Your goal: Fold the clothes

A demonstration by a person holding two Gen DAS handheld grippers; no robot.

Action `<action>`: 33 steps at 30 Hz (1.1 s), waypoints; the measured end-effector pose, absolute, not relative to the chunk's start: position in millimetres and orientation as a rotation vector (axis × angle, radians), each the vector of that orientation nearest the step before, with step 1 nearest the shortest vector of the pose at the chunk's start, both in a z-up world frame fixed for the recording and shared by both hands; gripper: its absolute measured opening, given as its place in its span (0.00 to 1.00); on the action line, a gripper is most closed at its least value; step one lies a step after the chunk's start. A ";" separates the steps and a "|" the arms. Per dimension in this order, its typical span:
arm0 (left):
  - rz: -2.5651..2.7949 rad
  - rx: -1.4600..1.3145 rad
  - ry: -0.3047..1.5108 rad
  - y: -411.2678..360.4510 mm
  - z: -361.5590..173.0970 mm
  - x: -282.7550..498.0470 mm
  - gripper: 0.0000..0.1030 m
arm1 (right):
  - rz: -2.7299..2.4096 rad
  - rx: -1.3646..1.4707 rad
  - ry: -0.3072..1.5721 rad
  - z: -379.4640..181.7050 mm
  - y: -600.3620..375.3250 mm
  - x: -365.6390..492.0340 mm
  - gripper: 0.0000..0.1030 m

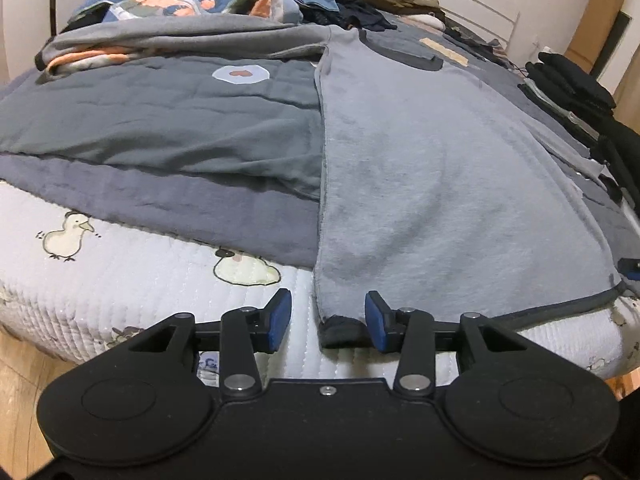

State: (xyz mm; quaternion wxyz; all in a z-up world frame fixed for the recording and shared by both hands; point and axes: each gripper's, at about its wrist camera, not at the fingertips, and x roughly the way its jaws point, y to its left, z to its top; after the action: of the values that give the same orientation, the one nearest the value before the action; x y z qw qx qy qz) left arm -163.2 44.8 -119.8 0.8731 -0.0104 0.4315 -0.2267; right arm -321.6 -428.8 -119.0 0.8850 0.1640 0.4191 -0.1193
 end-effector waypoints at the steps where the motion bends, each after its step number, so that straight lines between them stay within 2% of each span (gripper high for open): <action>1: -0.471 -0.026 0.906 44.6 -121.5 -163.4 0.41 | -0.240 0.338 0.878 -120.7 -429.7 -321.1 0.67; 10: -0.444 -0.124 0.932 45.2 -136.4 -163.3 0.39 | -0.171 0.387 0.907 -138.7 -432.9 -312.8 0.66; 12: -0.444 -0.175 0.930 48.4 -137.8 -161.9 0.21 | -0.164 0.447 0.907 -142.7 -436.1 -313.4 0.57; 13: -0.449 -0.203 0.930 50.0 -138.3 -161.4 0.15 | -0.160 0.477 0.906 -144.7 -437.7 -313.6 0.41; 14: -0.446 -0.216 0.923 50.2 -137.8 -162.2 0.13 | -0.156 0.497 0.908 -146.3 -438.5 -313.7 0.22; 16: -0.448 -0.219 0.910 50.5 -136.5 -164.6 0.08 | -0.155 0.532 0.898 -146.2 -440.3 -315.9 0.09; 17: -0.447 -0.232 0.894 52.3 -133.4 -166.9 0.07 | -0.146 0.558 0.877 -143.4 -442.3 -319.2 0.07; 22: -0.470 -0.272 0.797 63.9 -104.3 -181.6 0.06 | -0.112 0.687 0.749 -123.0 -454.9 -345.9 0.06; 25: -0.470 -0.237 0.806 66.2 -98.4 -188.2 0.06 | -0.101 0.741 0.703 -114.5 -462.5 -361.4 0.05; 33: -0.428 -0.148 0.909 45.1 -119.8 -181.1 0.06 | -0.151 0.663 0.816 -128.2 -459.3 -352.4 0.05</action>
State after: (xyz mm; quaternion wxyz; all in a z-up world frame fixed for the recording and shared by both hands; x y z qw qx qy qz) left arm -181.1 45.1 -119.8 0.8739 -0.0709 0.4352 -0.2047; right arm -352.4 -459.3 -128.2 0.8622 0.3161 0.3892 -0.0722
